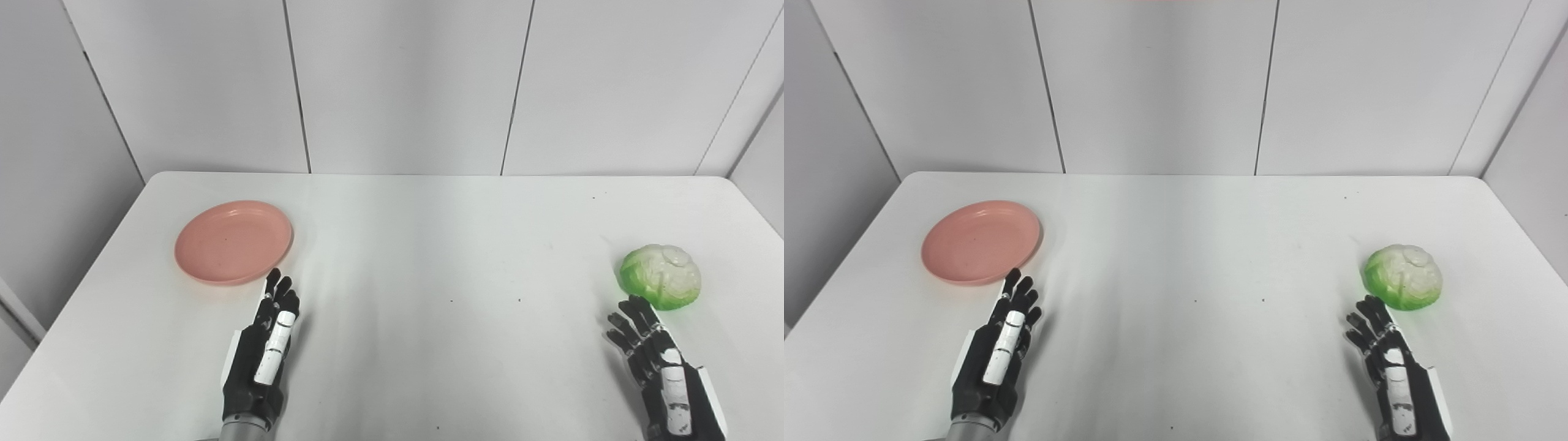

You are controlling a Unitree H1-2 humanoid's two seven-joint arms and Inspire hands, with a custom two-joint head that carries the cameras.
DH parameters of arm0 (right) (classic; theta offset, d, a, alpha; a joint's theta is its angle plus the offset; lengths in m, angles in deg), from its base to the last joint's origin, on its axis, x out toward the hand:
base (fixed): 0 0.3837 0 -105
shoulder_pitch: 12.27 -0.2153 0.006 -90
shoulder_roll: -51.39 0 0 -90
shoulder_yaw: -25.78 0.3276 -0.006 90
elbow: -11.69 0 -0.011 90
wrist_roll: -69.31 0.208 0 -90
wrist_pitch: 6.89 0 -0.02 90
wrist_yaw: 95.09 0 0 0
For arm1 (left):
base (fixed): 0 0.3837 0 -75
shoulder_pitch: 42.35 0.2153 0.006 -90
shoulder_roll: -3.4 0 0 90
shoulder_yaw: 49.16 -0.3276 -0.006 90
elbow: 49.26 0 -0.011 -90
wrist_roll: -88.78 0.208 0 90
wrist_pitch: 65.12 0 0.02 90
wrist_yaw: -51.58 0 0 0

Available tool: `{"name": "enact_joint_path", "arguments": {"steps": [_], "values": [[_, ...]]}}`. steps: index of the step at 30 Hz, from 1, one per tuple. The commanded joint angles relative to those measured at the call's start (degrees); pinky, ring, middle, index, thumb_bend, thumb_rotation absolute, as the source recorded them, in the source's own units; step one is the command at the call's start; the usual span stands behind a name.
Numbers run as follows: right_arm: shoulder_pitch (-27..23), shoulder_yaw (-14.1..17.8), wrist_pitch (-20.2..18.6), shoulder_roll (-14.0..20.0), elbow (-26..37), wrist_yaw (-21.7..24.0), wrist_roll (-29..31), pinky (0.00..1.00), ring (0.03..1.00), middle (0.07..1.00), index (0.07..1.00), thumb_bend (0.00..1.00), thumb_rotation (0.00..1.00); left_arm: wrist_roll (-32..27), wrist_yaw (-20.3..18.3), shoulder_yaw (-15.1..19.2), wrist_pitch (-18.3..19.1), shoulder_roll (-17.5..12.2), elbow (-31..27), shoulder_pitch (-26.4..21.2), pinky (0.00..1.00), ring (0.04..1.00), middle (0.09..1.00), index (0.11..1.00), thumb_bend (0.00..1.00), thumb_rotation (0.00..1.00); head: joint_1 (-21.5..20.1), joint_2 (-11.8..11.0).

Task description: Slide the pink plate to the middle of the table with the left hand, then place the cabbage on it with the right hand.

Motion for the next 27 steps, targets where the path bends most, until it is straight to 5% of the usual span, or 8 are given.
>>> {"name": "enact_joint_path", "arguments": {"steps": [1,17,27], "values": [[2.02,-0.75,0.55,0.61,-0.82,0.28,-0.25,0.9,0.889,0.916,0.907,0.83,0.95,-0.01,-0.52,0.18,-2.09,0.58,-1.01,3.64,1.0,1.0,1.0,1.0,0.72,0.72,0.09,-0.11],[1.81,-0.79,2.11,0.79,-2.17,0.68,0.43,0.89,0.886,0.915,0.907,0.83,0.93,-1.57,-1.21,0.46,-2.27,0.88,-0.03,3.52,1.0,1.0,1.0,1.0,0.7,0.72,1.96,-1.22],[0.64,-0.32,6.48,3.09,-9.55,2.93,2.39,0.92,0.9,0.926,0.921,0.81,0.96,-0.47,-0.03,-0.98,-6.37,3.19,5.31,3.19,1.0,1.0,1.0,1.0,0.67,0.71,8.09,-8.54]]}}
